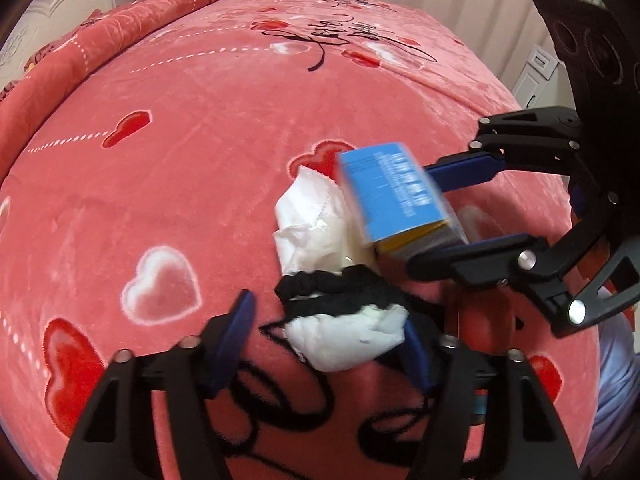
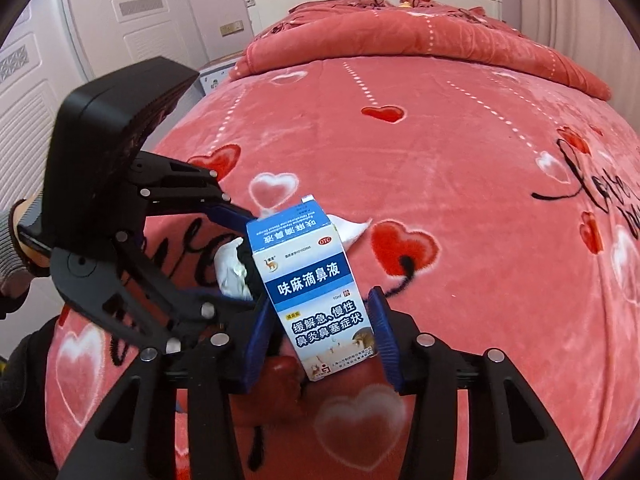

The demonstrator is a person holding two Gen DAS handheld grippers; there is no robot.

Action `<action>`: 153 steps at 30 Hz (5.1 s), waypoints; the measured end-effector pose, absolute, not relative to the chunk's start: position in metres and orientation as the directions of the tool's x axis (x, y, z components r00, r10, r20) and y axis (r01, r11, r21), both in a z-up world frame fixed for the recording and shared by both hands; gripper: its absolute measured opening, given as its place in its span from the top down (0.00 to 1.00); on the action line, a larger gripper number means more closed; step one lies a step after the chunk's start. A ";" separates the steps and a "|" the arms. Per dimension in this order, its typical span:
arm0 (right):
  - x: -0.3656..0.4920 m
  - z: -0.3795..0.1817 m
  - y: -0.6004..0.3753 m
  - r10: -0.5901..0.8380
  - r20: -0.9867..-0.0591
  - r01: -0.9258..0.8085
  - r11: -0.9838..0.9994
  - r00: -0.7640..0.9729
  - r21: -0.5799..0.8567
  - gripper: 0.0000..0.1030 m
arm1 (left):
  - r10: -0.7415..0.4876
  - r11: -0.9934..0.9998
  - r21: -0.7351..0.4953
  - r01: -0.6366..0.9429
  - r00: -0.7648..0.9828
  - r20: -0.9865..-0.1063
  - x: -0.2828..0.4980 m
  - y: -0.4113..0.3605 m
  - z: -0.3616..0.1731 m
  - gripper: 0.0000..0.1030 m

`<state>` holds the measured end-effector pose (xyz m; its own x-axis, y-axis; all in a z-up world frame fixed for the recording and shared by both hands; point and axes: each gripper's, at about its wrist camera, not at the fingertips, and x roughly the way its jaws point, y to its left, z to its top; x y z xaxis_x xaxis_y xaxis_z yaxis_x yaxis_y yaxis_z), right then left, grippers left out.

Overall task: Collect trash
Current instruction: 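Grasp the tissue with hair tie with the left tool while the right tool grasps the blue-white medicine box, then carry the tissue and medicine box with both tools over the orange bin, then open both tools to drop the tissue and medicine box into the bin, then move both open tools back toward the red toy figure on the bed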

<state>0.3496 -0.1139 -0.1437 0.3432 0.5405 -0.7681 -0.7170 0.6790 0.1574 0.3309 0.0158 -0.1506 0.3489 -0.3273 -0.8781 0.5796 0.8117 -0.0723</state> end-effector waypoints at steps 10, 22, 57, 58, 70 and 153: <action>0.331 -0.117 -0.136 0.551 -0.742 -0.696 0.699 0.381 0.162 0.56 | -0.316 0.808 -0.053 0.587 0.356 -0.879 0.316 0.011 -0.128 0.56; 0.241 -0.075 -0.175 0.560 -0.717 -0.667 0.723 0.414 0.180 0.56 | -0.316 0.769 0.015 0.639 0.401 -0.860 0.219 -0.014 -0.075 0.56; 0.025 -0.031 -0.361 0.451 -0.638 -0.424 0.881 0.623 0.209 0.56 | -0.402 0.530 0.095 0.843 0.348 -0.847 0.062 -0.185 -0.040 0.56; 0.023 -0.031 -0.369 0.443 -0.638 -0.411 0.887 0.630 0.209 0.56 | -0.407 0.513 0.097 0.853 0.341 -0.848 0.061 -0.194 -0.040 0.56; -0.031 -0.033 -0.494 0.263 -0.659 -0.192 0.965 0.705 0.179 0.56 | -0.474 0.288 0.081 0.954 0.215 -0.854 0.043 -0.315 -0.049 0.56; -0.026 -0.115 -0.592 0.173 -0.747 0.030 0.968 0.642 0.249 0.45 | -0.410 0.284 -0.021 0.959 0.102 -0.906 0.066 -0.406 -0.115 0.43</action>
<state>-0.0265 -0.5920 -0.1150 0.6418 0.1728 -0.7472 0.0298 0.9679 0.2495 0.0661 -0.4064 -0.1150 0.1017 -0.4100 -0.9064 0.9586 0.2839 -0.0209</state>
